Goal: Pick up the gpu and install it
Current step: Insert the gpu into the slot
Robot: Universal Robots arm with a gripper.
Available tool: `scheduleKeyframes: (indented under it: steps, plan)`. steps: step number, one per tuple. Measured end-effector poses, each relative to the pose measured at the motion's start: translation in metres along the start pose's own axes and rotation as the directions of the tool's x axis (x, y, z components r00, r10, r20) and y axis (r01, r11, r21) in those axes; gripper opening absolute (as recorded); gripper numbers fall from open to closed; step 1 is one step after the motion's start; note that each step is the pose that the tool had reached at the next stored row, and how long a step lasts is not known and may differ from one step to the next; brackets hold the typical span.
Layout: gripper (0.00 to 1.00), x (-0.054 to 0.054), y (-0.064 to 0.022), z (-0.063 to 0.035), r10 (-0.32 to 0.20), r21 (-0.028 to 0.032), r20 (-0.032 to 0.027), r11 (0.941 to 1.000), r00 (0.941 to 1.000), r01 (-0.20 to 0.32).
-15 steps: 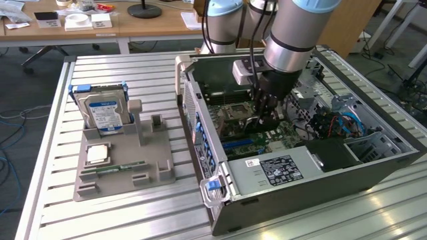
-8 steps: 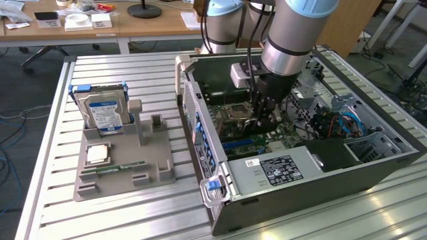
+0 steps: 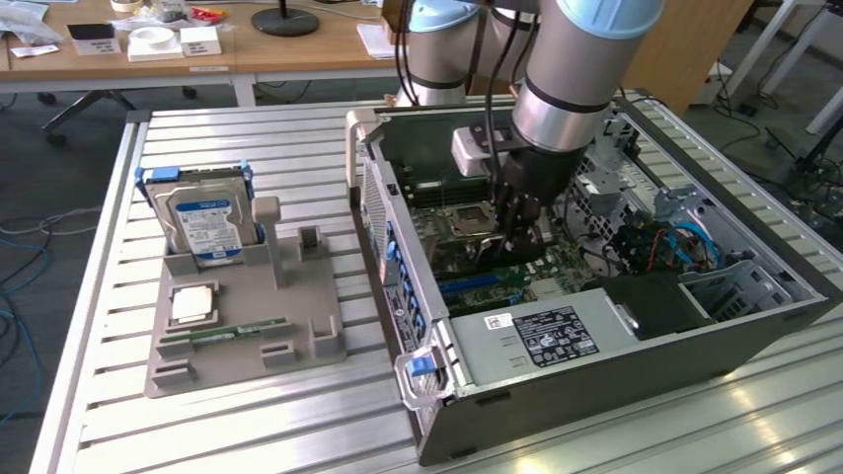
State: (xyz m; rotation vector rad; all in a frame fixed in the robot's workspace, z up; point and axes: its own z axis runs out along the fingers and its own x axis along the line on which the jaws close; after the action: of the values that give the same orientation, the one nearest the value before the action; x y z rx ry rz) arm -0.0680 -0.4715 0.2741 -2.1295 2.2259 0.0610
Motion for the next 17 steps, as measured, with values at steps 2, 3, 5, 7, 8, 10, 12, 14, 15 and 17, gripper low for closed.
scheduleKeyframes:
  steps: [2,3,5,7,8,10,12,14,15,17]
  plan:
    - [0.27,0.0001,0.0016,0.0002,0.000,-0.0001,-0.0001,1.0000,1.0000,0.000]
    - [0.27,0.0002,0.0018,0.0006,0.000,-0.0001,-0.0002,1.0000,1.0000,0.000]
    - [0.27,0.0003,0.0021,0.0024,0.000,-0.0002,-0.0002,1.0000,1.0000,0.000]
    - [0.27,0.0005,0.0023,0.0045,0.000,0.0000,-0.0001,1.0000,1.0000,0.000]
    - [0.27,0.0005,0.0024,0.0048,0.000,-0.0001,-0.0002,1.0000,1.0000,0.000]
    - [0.27,0.0012,0.0024,0.0050,0.000,-0.0002,-0.0002,1.0000,1.0000,0.000]
    - [0.27,0.0016,0.0025,0.0053,0.000,-0.0001,-0.0002,1.0000,1.0000,0.000]
    - [0.27,0.0019,0.0048,0.0076,0.000,-0.0001,-0.0003,1.0000,1.0000,0.000]
    - [0.27,0.0020,0.0057,0.0082,0.000,-0.0001,-0.0002,1.0000,1.0000,0.000]
    - [0.27,0.0021,0.0071,0.0090,0.000,-0.0002,-0.0004,1.0000,1.0000,0.000]
